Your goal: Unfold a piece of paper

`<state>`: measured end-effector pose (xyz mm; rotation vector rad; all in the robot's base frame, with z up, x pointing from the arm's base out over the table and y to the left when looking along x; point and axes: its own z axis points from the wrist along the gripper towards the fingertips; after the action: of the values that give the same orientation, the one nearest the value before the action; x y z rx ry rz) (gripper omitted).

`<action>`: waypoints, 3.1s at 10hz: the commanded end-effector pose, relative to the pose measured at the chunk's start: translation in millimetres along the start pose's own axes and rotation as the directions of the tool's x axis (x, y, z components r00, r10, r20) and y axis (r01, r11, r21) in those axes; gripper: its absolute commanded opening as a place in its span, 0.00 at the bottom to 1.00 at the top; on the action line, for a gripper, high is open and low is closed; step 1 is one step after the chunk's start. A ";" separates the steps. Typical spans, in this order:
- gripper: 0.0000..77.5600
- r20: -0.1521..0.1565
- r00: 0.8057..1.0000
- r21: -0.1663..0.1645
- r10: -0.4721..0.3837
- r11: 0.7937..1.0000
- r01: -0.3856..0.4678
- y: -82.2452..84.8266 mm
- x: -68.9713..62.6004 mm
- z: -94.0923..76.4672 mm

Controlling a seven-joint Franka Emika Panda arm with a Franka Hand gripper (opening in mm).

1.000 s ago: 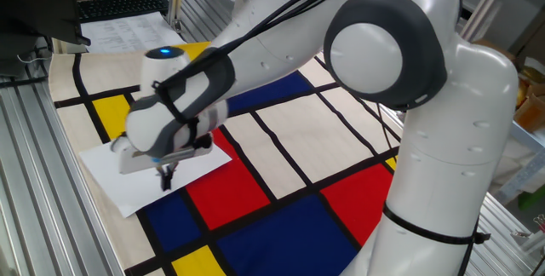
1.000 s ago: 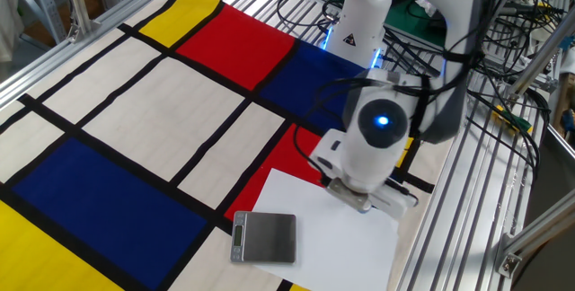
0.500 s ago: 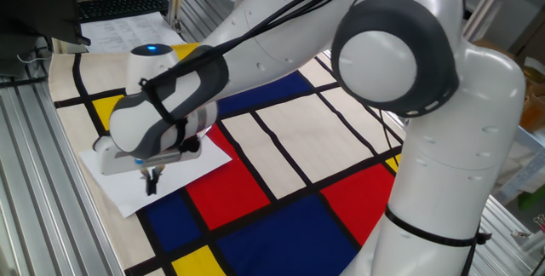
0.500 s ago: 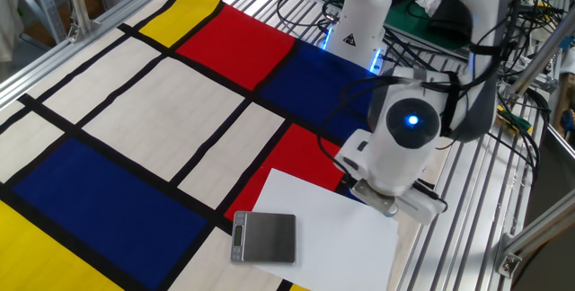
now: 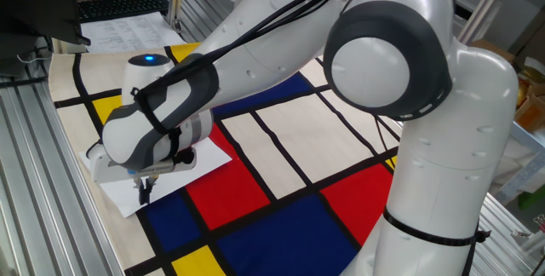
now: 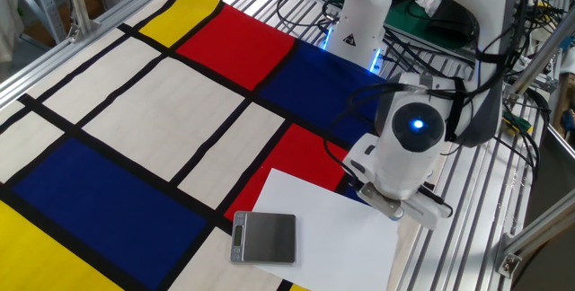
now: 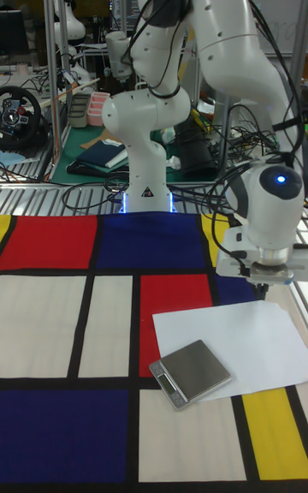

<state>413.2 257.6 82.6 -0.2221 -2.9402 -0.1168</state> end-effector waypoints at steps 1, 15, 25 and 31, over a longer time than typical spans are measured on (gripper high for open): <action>0.01 0.008 1.000 -0.003 0.014 1.000 -0.014 4.6 2.9 1.9; 0.01 0.094 0.996 -0.007 -0.014 1.000 0.014 -7.5 -17.7 17.5; 0.01 0.031 0.999 0.014 -0.014 1.000 0.014 -11.9 -19.8 -34.4; 0.01 0.035 0.999 0.023 -0.028 0.999 0.027 -15.2 -35.3 -48.0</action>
<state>447.4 235.2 117.5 -0.1857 -2.9748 -0.0906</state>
